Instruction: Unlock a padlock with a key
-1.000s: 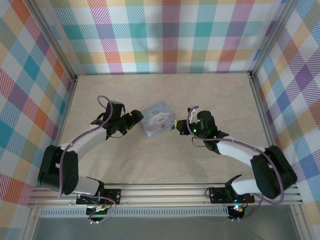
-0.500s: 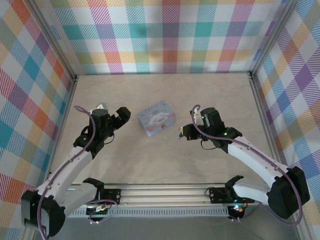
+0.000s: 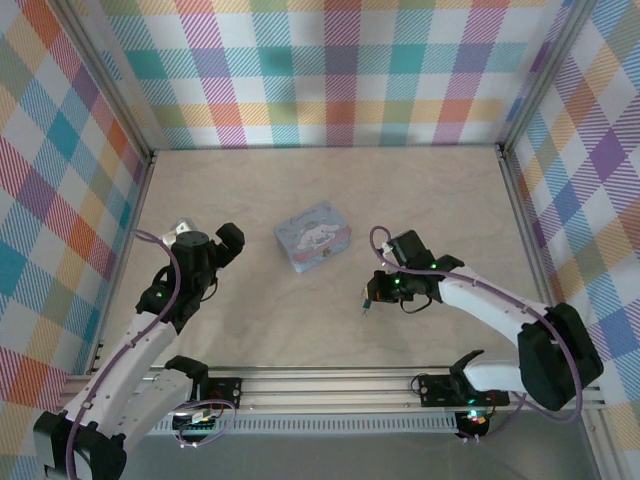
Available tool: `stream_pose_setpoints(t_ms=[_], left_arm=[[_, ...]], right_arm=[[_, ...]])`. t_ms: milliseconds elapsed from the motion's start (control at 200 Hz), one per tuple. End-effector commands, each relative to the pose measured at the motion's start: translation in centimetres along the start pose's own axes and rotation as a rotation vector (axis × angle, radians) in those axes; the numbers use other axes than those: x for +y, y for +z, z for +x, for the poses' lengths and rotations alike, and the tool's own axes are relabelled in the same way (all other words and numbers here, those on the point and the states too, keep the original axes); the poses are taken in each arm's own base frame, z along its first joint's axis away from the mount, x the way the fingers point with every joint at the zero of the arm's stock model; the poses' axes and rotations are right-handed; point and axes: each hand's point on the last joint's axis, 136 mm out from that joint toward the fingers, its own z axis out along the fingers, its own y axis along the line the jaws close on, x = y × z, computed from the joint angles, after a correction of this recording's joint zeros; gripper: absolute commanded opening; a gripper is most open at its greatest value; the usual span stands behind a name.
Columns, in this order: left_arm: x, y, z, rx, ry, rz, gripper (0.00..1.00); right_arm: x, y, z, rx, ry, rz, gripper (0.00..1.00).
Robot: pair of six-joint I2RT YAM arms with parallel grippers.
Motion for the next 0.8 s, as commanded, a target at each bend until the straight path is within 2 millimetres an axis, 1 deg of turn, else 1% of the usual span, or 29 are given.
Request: stream_pose_setpoints(t_ms=[0, 175, 470, 655, 795], left_arm=[[1.0, 0.2, 0.3, 0.004, -0.004, -0.04, 1.0], [1.2, 0.3, 0.3, 0.007, -0.004, -0.048, 1.0], [1.1, 0.5, 0.7, 0.026, 0.001, -0.045, 1.0], [0.8, 0.6, 0.7, 0.035, 0.005, -0.039, 1.0], [0.7, 0.6, 0.6, 0.035, 0.006, -0.036, 1.0]], right_arm=[[0.1, 1.1, 0.5, 0.023, 0.022, -0.025, 0.05], [-0.7, 2.6, 0.9, 0.056, 0.039, -0.012, 0.05], [-1.1, 4.3, 0.6, 0.071, 0.046, -0.009, 0.06], [-1.4, 4.4, 0.4, 0.063, 0.043, 0.007, 0.1], [-1.4, 4.0, 0.0, 0.039, 0.034, 0.017, 0.17]])
